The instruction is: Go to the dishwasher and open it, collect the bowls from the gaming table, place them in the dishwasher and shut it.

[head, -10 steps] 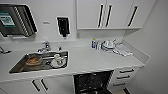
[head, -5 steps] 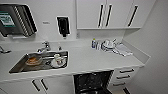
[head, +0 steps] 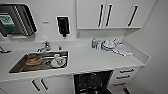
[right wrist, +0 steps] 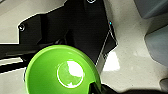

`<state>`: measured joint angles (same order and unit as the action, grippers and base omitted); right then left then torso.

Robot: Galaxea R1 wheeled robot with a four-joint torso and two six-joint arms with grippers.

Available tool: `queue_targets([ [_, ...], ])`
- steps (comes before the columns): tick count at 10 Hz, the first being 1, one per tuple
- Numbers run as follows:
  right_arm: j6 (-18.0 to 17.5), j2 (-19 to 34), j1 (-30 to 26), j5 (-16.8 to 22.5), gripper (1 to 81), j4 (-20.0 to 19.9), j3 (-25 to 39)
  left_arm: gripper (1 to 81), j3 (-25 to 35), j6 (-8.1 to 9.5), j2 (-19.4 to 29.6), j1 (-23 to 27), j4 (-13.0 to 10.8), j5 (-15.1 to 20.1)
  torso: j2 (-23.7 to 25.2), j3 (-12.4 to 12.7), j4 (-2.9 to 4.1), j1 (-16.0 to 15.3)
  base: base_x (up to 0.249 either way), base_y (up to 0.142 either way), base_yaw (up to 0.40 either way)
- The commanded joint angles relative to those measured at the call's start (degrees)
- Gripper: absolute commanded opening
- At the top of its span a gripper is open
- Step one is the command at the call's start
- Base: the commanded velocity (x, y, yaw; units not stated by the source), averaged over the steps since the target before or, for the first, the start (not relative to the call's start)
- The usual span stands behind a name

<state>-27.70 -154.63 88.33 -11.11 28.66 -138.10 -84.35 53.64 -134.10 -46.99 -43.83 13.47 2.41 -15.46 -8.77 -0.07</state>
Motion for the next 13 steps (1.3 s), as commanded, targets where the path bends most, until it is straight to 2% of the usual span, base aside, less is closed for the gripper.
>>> queue_targets([
  [1,-0.2,1.4,-1.2,2.4,1.0,0.4,0.4,1.0,5.0,3.4,-4.3,12.0,1.0,12.0,0.0,-4.6,0.0,0.0,0.0,0.0,0.0],
  [3,-0.2,1.3,-1.2,1.9,1.0,0.4,0.4,1.0,4.4,4.62,-8.0,15.7,1.0,16.7,0.0,-7.5,0.0,0.0,0.0,0.0,0.0],
  [5,-0.2,1.3,-1.2,1.8,1.0,0.4,0.4,1.0,3.7,5.6,-10.5,18.3,1.0,19.5,0.0,-11.2,0.0,0.0,0.0,0.0,0.0],
  [6,-0.2,1.2,-1.3,1.7,1.0,0.3,0.4,1.0,3.0,6.56,-11.5,19.6,1.0,20.3,-0.1,-7.8,0.0,0.0,0.0,0.0,0.0],
  [7,-0.2,1.1,-1.3,1.6,1.0,0.4,0.4,1.0,2.3,7.01,-12.5,21.2,1.2,21.2,-0.1,-9.2,0.0,0.0,0.0,0.0,0.0],
  [9,-0.2,0.9,-1.4,1.3,1.0,0.3,0.4,1.0,1.5,8.14,-14.8,24.8,1.2,24.3,-0.1,-9.9,0.0,-0.1,0.0,0.0,0.0],
  [11,-0.2,0.8,-1.4,1.3,1.0,0.3,0.4,1.0,0.4,8.85,-16.6,28.7,2.7,26.3,-0.1,-9.8,0.0,-0.1,0.0,0.0,0.0],
  [12,-0.2,0.8,-1.2,1.3,1.0,0.4,0.4,1.0,0.2,8.85,-17.3,30.4,3.7,26.4,-0.1,-13.3,0.0,-0.1,0.0,0.0,0.0],
  [13,-0.2,0.8,-1.2,1.3,1.0,0.4,0.4,1.0,0.2,8.85,-18.0,31.5,4.0,26.5,-0.1,-15.3,0.0,-0.1,0.0,0.0,0.0],
])
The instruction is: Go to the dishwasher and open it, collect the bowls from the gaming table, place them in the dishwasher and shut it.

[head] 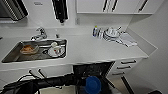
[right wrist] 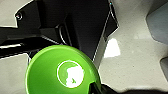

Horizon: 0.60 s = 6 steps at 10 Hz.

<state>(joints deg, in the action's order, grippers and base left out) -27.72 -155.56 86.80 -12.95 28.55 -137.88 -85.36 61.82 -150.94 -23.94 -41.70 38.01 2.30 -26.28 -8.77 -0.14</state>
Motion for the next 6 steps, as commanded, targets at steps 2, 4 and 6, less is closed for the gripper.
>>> queue_targets([
  [2,-0.1,1.5,0.2,3.1,1.0,0.5,0.2,1.0,1.1,0.76,-2.9,10.2,2.1,4.5,0.0,-6.9,0.0,0.0,0.0,0.0,0.0],
  [4,-0.1,1.5,0.2,3.1,1.0,0.5,0.2,1.0,0.8,0.76,-3.9,11.1,2.1,4.8,0.0,-6.8,0.0,0.0,0.0,0.0,0.0],
  [6,-0.1,1.5,0.3,3.1,1.0,0.5,0.2,1.0,0.2,0.76,-4.6,12.6,2.5,6.0,-0.1,-8.3,0.0,-0.1,0.0,0.0,0.0],
])
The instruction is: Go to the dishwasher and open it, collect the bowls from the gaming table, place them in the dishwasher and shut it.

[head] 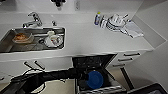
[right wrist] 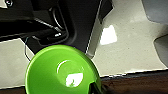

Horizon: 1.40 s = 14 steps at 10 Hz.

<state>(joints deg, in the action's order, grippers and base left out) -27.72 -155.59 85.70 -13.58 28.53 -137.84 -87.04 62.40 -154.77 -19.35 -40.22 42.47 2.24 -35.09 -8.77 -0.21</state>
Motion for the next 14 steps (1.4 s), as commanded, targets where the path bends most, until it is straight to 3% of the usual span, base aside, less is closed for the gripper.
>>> queue_targets([
  [1,-0.1,1.4,1.4,3.7,1.0,0.7,0.1,1.0,1.9,0.17,-0.8,9.7,1.2,1.7,0.0,0.1,0.0,0.0,0.0,0.0,0.0],
  [4,-0.1,1.3,1.5,3.7,1.0,0.7,0.1,1.0,1.7,0.17,0.4,16.8,5.5,2.0,0.0,0.0,0.0,0.0,0.0,0.0,0.0],
  [5,-0.1,1.3,1.5,3.7,1.0,0.7,0.1,81.1,1.9,0.17,0.6,18.0,5.9,2.7,0.0,0.0,0.0,0.0,0.0,0.0,0.0],
  [9,-0.1,1.1,0.9,3.7,1.0,0.7,0.1,81.1,4.4,0.09,2.5,17.1,8.2,2.8,0.0,0.0,0.0,0.0,0.0,0.0,0.0],
  [11,-0.3,1.4,0.5,3.5,1.0,0.6,0.4,81.1,9.0,-1.48,5.8,9.5,7.5,2.5,0.0,-0.1,0.0,0.0,0.0,0.0,0.0],
  [12,-0.4,2.2,0.5,2.3,1.0,0.5,1.0,81.1,12.8,-3.67,8.8,5.2,7.3,1.9,0.0,-0.1,0.0,0.0,0.0,0.0,0.0],
  [14,-0.4,7.5,0.3,0.7,1.0,0.4,7.6,81.1,19.2,-9.05,16.9,-4.2,6.6,-3.6,0.0,-0.1,0.0,0.0,0.0,0.0,0.0],
])
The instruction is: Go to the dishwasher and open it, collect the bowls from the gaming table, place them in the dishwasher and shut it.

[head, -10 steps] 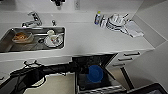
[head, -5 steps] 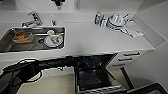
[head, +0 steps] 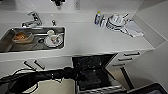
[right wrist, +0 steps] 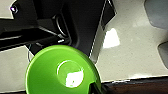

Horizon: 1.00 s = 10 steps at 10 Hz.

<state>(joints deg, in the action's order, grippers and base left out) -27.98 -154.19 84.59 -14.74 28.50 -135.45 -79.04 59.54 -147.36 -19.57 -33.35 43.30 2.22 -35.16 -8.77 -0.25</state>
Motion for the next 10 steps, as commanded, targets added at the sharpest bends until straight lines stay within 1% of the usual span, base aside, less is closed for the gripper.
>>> queue_targets([
  [1,-1.1,9.4,1.4,0.5,1.0,0.1,8.8,81.1,12.2,-8.73,13.7,-9.0,-0.4,-7.8,0.0,0.0,0.0,0.0,0.0,0.0,0.0],
  [2,-2.5,11.4,1.4,-0.4,1.0,0.2,10.7,81.1,12.2,-10.5,15.9,-13.4,-0.7,-9.5,0.0,0.0,0.0,0.0,0.0,0.0,0.0],
  [3,-3.6,13.9,1.2,-1.7,1.0,0.2,12.9,81.1,11.8,-12.16,18.1,-18.2,-2.1,-12.7,0.0,0.0,0.0,0.0,0.0,0.0,0.0],
  [4,-4.2,15.3,0.8,-2.3,1.0,0.2,14.5,81.1,10.7,-12.43,19.0,-22.7,-4.4,-15.7,0.0,0.0,0.0,0.0,0.0,0.0,0.0],
  [5,-5.5,17.2,0.1,-2.8,1.0,0.2,16.6,81.1,9.0,-12.52,19.8,-27.2,-7.2,-18.3,0.0,0.0,0.0,0.0,0.0,0.0,0.0],
  [6,-6.5,18.9,-0.4,-2.8,1.0,0.4,18.7,81.1,7.7,-12.52,20.6,-29.5,-9.0,-19.8,0.0,0.0,0.0,0.0,0.0,0.0,0.0],
  [7,-6.8,20.1,-0.9,-2.8,1.0,0.2,20.0,81.1,7.1,-12.52,21.9,-31.4,-9.8,-22.5,0.0,0.0,0.0,0.0,0.0,0.0,0.0],
  [8,-8.1,21.0,-1.4,-2.8,1.0,0.2,20.7,81.1,6.9,-12.61,22.8,-32.9,-10.0,-24.5,0.0,0.0,0.0,0.0,0.0,0.0,0.0],
  [9,-10.0,22.1,-2.6,-2.8,1.0,0.2,21.4,81.1,6.0,-12.61,22.9,-35.6,-11.5,-25.8,0.0,0.0,0.0,0.0,0.0,0.0,0.0],
  [10,-12.7,23.4,-4.3,-2.8,1.0,0.3,22.5,81.1,2.9,-12.61,21.2,-38.9,-12.5,-27.5,0.0,0.0,0.0,0.0,0.0,0.0,0.0],
])
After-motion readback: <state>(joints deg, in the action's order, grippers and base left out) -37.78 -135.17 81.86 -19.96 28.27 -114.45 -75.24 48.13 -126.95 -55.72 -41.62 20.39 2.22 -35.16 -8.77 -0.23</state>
